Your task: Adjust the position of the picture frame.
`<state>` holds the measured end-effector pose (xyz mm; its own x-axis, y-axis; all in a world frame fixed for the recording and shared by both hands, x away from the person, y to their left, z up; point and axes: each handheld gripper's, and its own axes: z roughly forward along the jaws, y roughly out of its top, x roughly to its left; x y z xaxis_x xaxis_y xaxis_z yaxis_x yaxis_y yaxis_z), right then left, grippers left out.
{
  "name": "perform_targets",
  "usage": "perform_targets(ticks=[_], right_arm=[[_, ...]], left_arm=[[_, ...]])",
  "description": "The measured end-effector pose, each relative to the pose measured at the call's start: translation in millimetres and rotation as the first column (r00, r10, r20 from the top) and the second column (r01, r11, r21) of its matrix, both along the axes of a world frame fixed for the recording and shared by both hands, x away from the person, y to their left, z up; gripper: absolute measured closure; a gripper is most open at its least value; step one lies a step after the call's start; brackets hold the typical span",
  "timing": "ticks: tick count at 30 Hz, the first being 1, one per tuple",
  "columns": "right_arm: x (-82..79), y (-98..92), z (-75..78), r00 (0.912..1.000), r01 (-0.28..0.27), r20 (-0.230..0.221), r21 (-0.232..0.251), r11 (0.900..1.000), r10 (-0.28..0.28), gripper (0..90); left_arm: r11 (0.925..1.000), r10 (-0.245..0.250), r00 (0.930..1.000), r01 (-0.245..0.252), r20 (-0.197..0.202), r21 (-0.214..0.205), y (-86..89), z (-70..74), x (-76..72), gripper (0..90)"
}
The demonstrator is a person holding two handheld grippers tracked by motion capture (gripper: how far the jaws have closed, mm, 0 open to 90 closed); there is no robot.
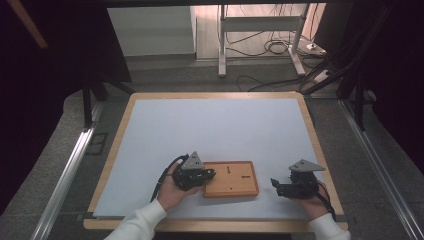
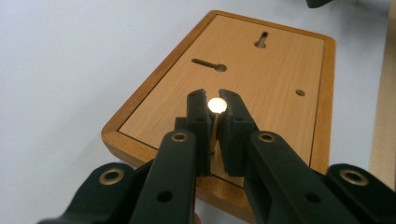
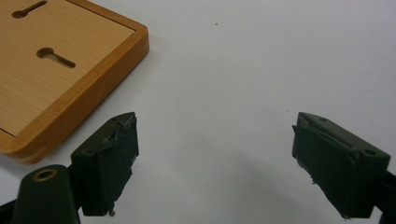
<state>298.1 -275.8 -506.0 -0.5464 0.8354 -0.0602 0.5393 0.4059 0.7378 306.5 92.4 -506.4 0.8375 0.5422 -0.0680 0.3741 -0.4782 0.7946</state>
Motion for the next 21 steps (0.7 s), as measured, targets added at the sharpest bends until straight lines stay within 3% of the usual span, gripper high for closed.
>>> perform_targets(ticks=[3,9,21], right_arm=[[0.0,-0.1,-0.2,1.0,-0.001,-0.001,0.0,1.0,0.001,14.6],[0.1,-0.2,-0.4,1.0,-0.002,-0.003,0.0,1.0,0.002,14.6],[0.4,0.2,-1.2,1.0,-0.004,-0.005,-0.003,1.0,0.004,14.6]], left_arm=[[0.9999,0.003,0.9999,-0.003,-0.012,-0.01,6.1,-1.1,7.7,83.9],[0.9998,0.017,0.9998,-0.018,0.008,0.012,11.9,0.5,20.8,83.8],[0.9983,0.055,0.9982,-0.055,-0.022,0.023,17.0,-2.6,52.3,83.8]])
